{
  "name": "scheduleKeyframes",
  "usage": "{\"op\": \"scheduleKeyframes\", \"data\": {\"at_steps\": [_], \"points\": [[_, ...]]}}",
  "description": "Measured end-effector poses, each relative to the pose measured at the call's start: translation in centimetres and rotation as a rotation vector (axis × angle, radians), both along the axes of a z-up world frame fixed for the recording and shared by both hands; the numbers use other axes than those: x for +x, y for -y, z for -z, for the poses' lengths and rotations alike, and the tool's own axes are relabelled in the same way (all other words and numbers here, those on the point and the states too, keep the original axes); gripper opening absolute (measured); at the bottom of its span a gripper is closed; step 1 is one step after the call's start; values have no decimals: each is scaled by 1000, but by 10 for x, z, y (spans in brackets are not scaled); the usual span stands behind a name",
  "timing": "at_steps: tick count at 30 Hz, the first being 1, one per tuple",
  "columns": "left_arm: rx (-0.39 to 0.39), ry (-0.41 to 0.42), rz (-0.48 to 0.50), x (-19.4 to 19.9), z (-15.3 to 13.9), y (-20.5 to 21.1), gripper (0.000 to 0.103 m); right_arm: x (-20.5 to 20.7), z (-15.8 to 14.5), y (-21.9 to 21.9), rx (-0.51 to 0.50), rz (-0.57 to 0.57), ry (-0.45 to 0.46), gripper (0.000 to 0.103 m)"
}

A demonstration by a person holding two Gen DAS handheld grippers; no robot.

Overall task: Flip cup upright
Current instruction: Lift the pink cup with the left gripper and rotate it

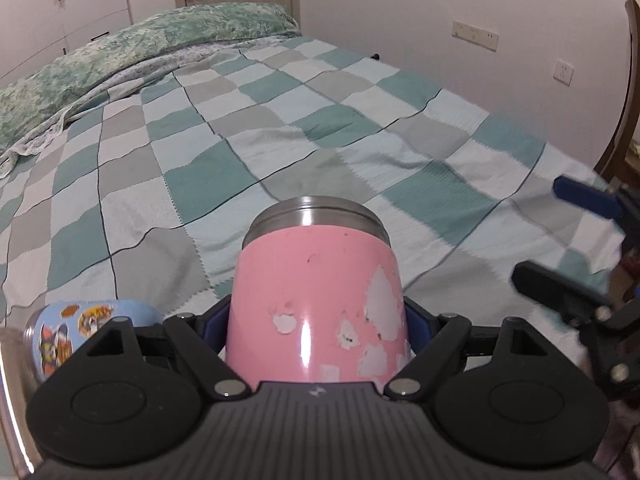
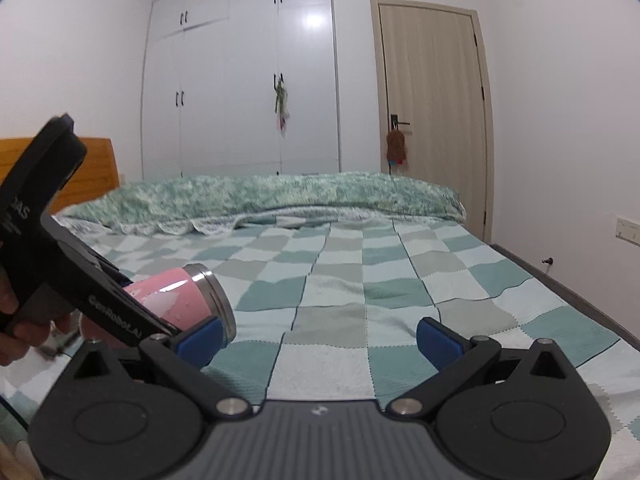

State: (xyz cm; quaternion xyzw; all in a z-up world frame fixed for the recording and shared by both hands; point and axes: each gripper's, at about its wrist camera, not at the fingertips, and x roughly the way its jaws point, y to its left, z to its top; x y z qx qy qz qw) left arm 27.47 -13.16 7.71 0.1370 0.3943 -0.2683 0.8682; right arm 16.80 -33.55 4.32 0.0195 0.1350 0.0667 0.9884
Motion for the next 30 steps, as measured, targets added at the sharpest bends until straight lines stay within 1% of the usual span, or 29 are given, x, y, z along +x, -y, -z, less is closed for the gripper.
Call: {"op": "scheduleKeyframes", "data": {"at_steps": [4, 9, 12, 16, 19, 20, 22, 25, 27, 28, 29, 30], "points": [[-24, -14, -58, -24, -14, 13, 84, -15, -2, 15, 7, -20, 20, 103], [-76, -62, -171, -49, -10, 28, 84, -36, 3, 41, 6, -30, 31, 103], [-129, -96, -248, -60, -2, 39, 84, -49, 7, 58, -5, -29, 27, 103], [-135, -90, -309, -64, 9, 69, 84, -63, 12, 86, -27, 17, 22, 103], [-146, -102, -352, -60, 28, 82, 84, -71, 16, 105, -13, 57, 18, 103], [-160, -109, -376, -58, 37, 84, 84, -74, 17, 112, -6, 68, 17, 103], [-165, -73, -419, -56, 46, 86, 84, -79, 19, 119, -3, 79, 17, 103], [-164, -89, -464, -52, 54, 87, 84, -85, 21, 126, -5, 85, 12, 103], [-164, -96, -466, -52, 54, 87, 85, -88, 21, 127, -9, 83, 12, 103], [-160, -96, -462, -52, 53, 87, 87, -89, 20, 127, -10, 82, 12, 103], [-155, -98, -453, -52, 52, 86, 92, -91, 20, 126, -10, 82, 14, 103], [-158, -93, -442, -53, 48, 85, 103, -91, 19, 125, -11, 82, 15, 103]]}}
